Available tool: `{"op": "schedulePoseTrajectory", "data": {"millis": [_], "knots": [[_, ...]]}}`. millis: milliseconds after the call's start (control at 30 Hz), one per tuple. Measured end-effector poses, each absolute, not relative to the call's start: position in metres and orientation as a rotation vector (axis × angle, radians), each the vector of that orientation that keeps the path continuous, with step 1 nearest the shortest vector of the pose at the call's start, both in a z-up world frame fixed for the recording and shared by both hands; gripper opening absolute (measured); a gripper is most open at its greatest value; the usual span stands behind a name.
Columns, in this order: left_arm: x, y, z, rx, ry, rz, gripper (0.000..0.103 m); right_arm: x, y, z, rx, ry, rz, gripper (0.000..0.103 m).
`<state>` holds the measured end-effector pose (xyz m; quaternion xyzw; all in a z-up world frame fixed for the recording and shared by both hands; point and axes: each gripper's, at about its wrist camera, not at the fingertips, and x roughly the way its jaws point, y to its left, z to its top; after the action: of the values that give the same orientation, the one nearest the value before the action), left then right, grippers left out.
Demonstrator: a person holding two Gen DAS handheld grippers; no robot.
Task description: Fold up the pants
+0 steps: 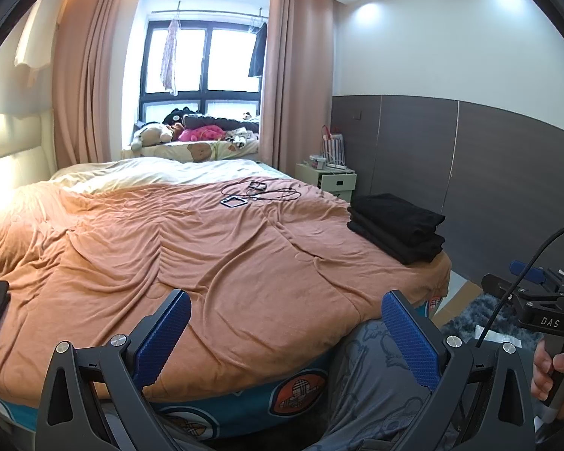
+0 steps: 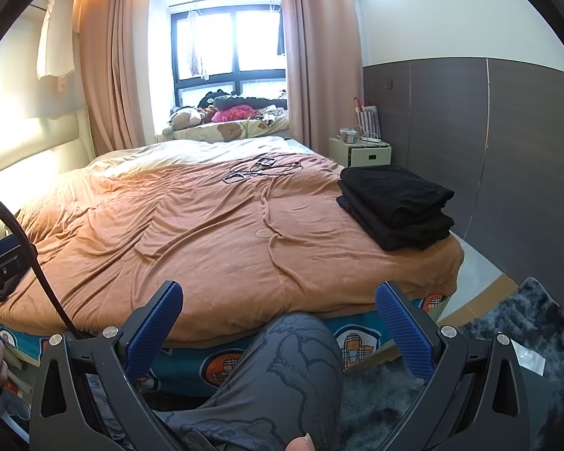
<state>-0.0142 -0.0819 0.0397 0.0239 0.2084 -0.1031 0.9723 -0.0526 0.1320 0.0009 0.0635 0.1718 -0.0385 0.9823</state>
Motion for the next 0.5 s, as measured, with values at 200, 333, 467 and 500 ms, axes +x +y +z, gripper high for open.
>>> {"op": "schedulePoseTrajectory", "data": {"millis": [200,333,467,500], "knots": [[-0.0152,-0.0832,0.0403,0.048,0.417,-0.207,0.102,-0.0534,0.1286,0.0008,0.121,0.34,-0.08,0.103],[-0.0159,-0.0847,0.0406,0.05,0.416,-0.207,0.102,-0.0531,0.1277,0.0004,0.115,0.337,-0.079,0.103],[-0.0164,-0.0854,0.0413,0.042,0.415,-0.207,0.102,-0.0528,0.1255,0.0005,0.118,0.334,-0.078,0.103],[-0.0172,-0.0853,0.0419,0.042,0.414,-0.207,0.102,-0.0525,0.1247,0.0003,0.118,0.335,-0.078,0.103]]}}
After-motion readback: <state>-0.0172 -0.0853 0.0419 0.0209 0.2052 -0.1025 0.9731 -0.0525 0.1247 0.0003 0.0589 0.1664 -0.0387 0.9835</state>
